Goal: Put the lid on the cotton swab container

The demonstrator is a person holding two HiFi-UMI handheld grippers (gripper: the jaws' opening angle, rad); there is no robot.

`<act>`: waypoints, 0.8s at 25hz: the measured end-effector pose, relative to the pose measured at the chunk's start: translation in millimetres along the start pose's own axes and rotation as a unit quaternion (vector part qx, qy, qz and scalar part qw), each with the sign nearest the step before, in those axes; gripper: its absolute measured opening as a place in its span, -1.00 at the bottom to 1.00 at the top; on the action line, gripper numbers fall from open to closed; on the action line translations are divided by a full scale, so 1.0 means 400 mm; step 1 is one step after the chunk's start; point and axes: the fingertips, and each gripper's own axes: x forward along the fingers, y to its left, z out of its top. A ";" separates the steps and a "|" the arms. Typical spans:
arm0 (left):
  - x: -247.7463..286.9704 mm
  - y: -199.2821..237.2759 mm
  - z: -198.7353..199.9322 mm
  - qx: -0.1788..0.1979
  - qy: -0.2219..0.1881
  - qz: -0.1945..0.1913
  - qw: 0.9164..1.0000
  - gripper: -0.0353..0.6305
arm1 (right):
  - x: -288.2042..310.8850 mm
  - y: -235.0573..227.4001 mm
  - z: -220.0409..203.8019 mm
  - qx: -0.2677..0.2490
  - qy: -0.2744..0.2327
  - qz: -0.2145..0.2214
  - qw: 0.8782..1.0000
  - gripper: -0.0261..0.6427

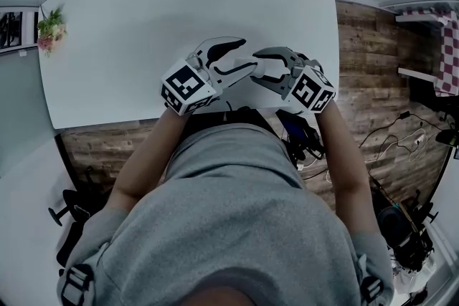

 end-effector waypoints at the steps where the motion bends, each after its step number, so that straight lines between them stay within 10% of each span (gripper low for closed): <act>1: 0.004 0.003 -0.009 0.000 0.002 0.002 1.000 -0.22 | 0.004 0.000 -0.008 0.002 -0.001 -0.001 1.000 -0.28; 20: 0.056 0.006 -0.102 -0.017 0.043 -0.001 0.999 -0.22 | 0.040 0.021 -0.101 -0.005 -0.006 -0.006 1.000 -0.28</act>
